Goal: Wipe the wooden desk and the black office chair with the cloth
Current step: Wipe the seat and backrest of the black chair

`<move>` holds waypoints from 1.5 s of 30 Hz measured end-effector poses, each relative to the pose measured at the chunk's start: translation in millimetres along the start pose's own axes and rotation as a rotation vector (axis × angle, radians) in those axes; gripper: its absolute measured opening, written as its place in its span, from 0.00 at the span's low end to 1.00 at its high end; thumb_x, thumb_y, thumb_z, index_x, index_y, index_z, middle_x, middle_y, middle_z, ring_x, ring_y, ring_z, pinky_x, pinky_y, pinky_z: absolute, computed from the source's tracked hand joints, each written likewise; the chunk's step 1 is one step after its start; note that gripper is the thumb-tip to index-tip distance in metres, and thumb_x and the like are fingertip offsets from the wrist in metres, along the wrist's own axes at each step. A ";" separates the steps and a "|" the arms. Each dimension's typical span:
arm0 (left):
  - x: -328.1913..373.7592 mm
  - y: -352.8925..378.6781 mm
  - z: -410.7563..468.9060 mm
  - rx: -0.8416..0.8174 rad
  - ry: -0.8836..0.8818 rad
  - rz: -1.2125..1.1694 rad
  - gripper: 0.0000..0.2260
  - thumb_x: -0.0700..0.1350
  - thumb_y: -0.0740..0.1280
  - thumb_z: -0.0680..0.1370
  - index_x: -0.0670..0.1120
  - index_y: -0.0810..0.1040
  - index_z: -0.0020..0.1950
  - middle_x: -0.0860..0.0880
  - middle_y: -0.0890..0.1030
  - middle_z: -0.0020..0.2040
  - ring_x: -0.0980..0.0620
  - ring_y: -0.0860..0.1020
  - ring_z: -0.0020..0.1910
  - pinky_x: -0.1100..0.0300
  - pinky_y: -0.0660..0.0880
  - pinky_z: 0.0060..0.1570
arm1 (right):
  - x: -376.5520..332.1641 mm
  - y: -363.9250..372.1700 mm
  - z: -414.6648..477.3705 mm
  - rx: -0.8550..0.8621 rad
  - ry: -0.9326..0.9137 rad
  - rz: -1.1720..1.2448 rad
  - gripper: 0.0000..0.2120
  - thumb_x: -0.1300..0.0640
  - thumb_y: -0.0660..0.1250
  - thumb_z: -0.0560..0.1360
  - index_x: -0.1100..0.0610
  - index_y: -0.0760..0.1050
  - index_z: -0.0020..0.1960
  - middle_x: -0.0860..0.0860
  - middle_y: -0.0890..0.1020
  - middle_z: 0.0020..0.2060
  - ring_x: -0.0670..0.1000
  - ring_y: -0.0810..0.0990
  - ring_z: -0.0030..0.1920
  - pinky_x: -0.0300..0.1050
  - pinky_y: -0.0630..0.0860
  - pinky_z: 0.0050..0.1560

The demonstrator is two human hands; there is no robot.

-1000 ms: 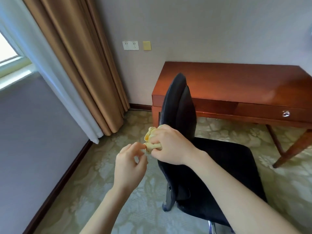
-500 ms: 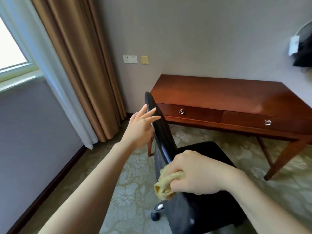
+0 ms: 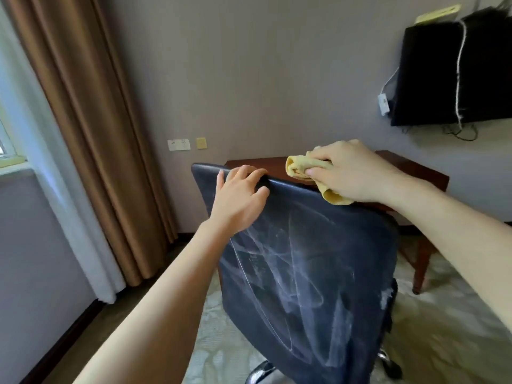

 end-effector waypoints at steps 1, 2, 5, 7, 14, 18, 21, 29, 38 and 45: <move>9.9 2.6 -4.9 0.014 0.010 0.000 0.26 0.53 0.49 0.74 0.51 0.70 0.70 0.51 0.70 0.68 0.51 0.62 0.69 0.50 0.42 0.73 | 3.1 -0.9 -12.5 0.042 0.032 -0.047 0.08 0.50 0.62 0.78 0.48 0.75 0.41 0.46 0.78 0.42 0.52 0.72 0.43 0.48 0.69 0.41; 20.0 3.7 -8.9 0.022 0.020 0.001 0.26 0.53 0.49 0.74 0.51 0.69 0.70 0.51 0.70 0.68 0.50 0.62 0.69 0.49 0.43 0.73 | 5.8 -2.8 -23.0 0.095 0.065 -0.087 0.05 0.49 0.62 0.78 0.46 0.75 0.44 0.46 0.78 0.44 0.52 0.70 0.43 0.46 0.66 0.40; 48.7 5.9 -17.1 -0.012 0.042 0.042 0.26 0.53 0.49 0.75 0.50 0.67 0.72 0.50 0.69 0.69 0.49 0.60 0.71 0.44 0.41 0.74 | 16.5 -10.7 -48.8 0.225 0.153 -0.140 0.06 0.50 0.63 0.77 0.47 0.78 0.51 0.50 0.80 0.51 0.54 0.72 0.45 0.44 0.64 0.42; 61.7 6.7 -17.2 -0.032 0.060 0.105 0.25 0.52 0.52 0.77 0.51 0.64 0.74 0.50 0.68 0.70 0.49 0.59 0.72 0.41 0.36 0.71 | 25.6 -15.2 -60.5 0.302 0.171 -0.144 0.09 0.50 0.63 0.78 0.48 0.79 0.56 0.49 0.80 0.56 0.56 0.76 0.52 0.45 0.67 0.43; 92.9 15.5 -19.3 -0.013 0.172 0.103 0.27 0.49 0.59 0.78 0.55 0.58 0.77 0.53 0.65 0.72 0.50 0.55 0.72 0.40 0.37 0.71 | 69.9 -16.1 -94.8 0.570 0.115 -0.200 0.15 0.52 0.63 0.79 0.55 0.76 0.63 0.54 0.79 0.60 0.59 0.76 0.55 0.49 0.74 0.50; 102.8 29.7 -26.2 -0.042 0.301 -0.029 0.29 0.47 0.62 0.78 0.57 0.55 0.77 0.57 0.58 0.76 0.53 0.51 0.73 0.43 0.35 0.71 | 103.9 -8.5 -108.5 0.749 0.166 -0.140 0.14 0.54 0.64 0.78 0.57 0.77 0.61 0.56 0.80 0.55 0.59 0.75 0.54 0.51 0.73 0.53; 91.0 34.8 -33.1 0.016 0.347 -0.001 0.29 0.49 0.62 0.79 0.57 0.54 0.77 0.56 0.51 0.78 0.52 0.46 0.77 0.43 0.35 0.72 | 125.3 2.0 -116.4 0.916 0.194 -0.045 0.14 0.54 0.62 0.79 0.56 0.76 0.63 0.54 0.79 0.57 0.59 0.73 0.59 0.55 0.71 0.61; -2.1 27.7 -51.1 0.235 0.057 -0.027 0.34 0.50 0.64 0.75 0.52 0.52 0.78 0.49 0.44 0.79 0.46 0.41 0.77 0.37 0.40 0.70 | 167.6 65.5 -121.5 1.368 0.638 0.664 0.20 0.55 0.54 0.82 0.54 0.61 0.74 0.53 0.67 0.71 0.52 0.66 0.71 0.48 0.65 0.69; -28.9 30.6 -51.2 0.258 0.033 -0.311 0.43 0.39 0.60 0.61 0.57 0.56 0.76 0.51 0.56 0.73 0.46 0.55 0.71 0.55 0.51 0.69 | 81.9 112.2 -67.9 1.460 0.501 0.675 0.23 0.54 0.54 0.80 0.47 0.58 0.75 0.47 0.64 0.72 0.53 0.62 0.73 0.62 0.62 0.69; -35.1 33.7 -50.2 0.311 0.026 -0.252 0.47 0.24 0.61 0.62 0.58 0.58 0.74 0.49 0.59 0.71 0.44 0.57 0.67 0.52 0.53 0.65 | -2.1 146.5 -33.3 1.162 -0.046 -0.018 0.15 0.53 0.57 0.82 0.45 0.70 0.67 0.48 0.70 0.64 0.60 0.64 0.69 0.68 0.59 0.68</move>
Point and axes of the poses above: each hand's wrist, its own z-axis towards the middle knuckle, its own y-axis out of the palm, x = y × z, the point moved 6 cm from there along z, towards the middle knuckle
